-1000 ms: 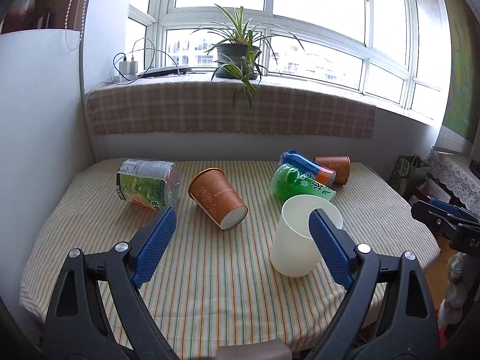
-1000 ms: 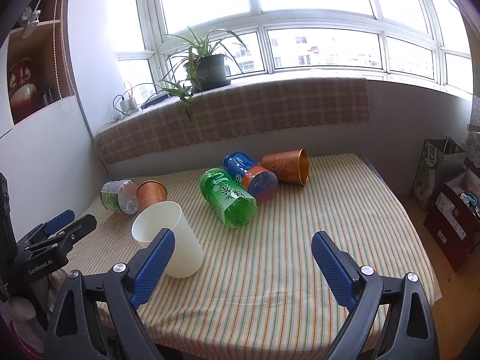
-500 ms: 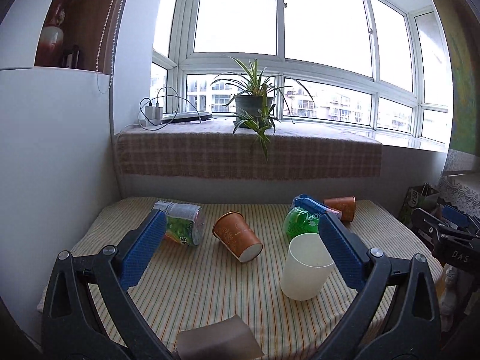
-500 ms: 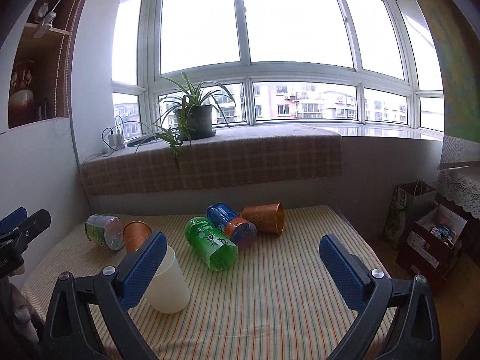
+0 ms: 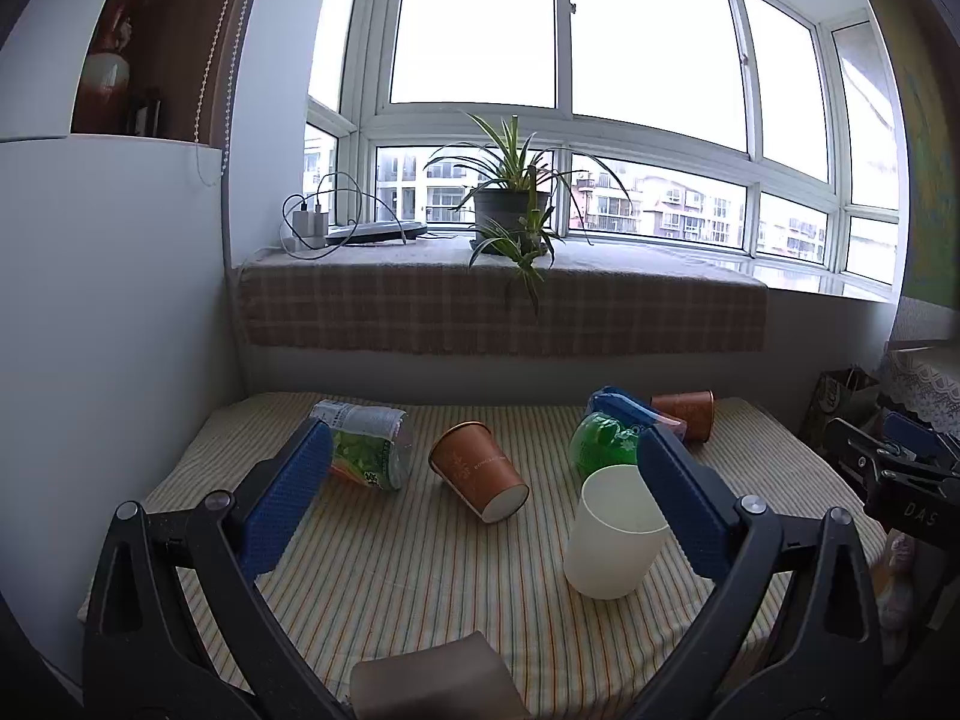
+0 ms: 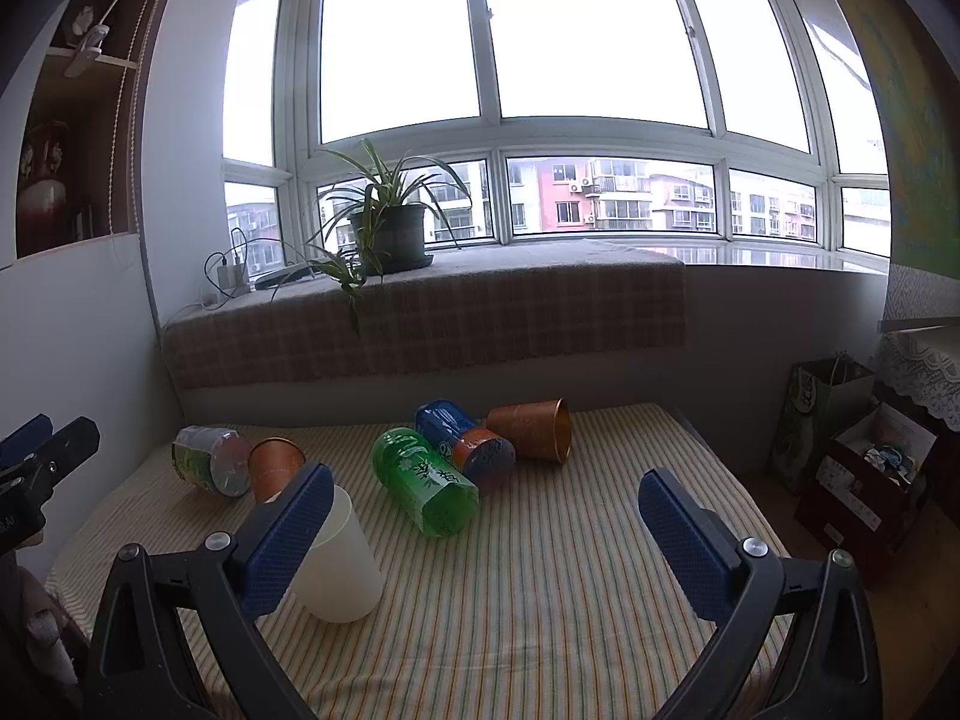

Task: Flip cup upright

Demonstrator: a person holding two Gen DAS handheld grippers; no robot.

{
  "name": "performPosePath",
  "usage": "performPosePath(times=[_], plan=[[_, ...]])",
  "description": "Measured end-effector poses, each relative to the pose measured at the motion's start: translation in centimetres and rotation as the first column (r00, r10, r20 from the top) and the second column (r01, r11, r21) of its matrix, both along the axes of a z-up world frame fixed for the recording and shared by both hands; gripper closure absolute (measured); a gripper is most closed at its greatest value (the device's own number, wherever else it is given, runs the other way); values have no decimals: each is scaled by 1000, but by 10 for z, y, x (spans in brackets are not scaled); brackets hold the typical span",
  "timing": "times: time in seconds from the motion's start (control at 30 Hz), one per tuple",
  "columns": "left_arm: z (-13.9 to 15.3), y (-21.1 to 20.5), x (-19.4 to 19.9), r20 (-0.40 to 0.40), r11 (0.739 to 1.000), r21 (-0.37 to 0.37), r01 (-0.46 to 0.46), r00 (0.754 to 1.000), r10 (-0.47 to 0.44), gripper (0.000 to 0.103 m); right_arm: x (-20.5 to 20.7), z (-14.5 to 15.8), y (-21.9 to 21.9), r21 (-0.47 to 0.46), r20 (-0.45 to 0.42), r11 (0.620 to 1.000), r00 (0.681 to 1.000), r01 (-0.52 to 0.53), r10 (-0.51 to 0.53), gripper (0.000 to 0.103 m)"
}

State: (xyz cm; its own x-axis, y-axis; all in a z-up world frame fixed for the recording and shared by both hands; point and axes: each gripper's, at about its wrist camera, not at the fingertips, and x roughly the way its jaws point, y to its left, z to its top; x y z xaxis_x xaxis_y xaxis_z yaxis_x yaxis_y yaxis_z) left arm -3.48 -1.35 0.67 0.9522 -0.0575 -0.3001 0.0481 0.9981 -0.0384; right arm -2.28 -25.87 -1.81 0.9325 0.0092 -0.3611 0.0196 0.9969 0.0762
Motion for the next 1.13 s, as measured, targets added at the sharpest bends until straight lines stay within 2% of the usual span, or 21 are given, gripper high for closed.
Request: performPosePath(times=[1.13], plan=[[0,4,3,-7,1000,16,-7,1000,7,0,5,-7,-1,7,-33,1000,999,-7,7,0]])
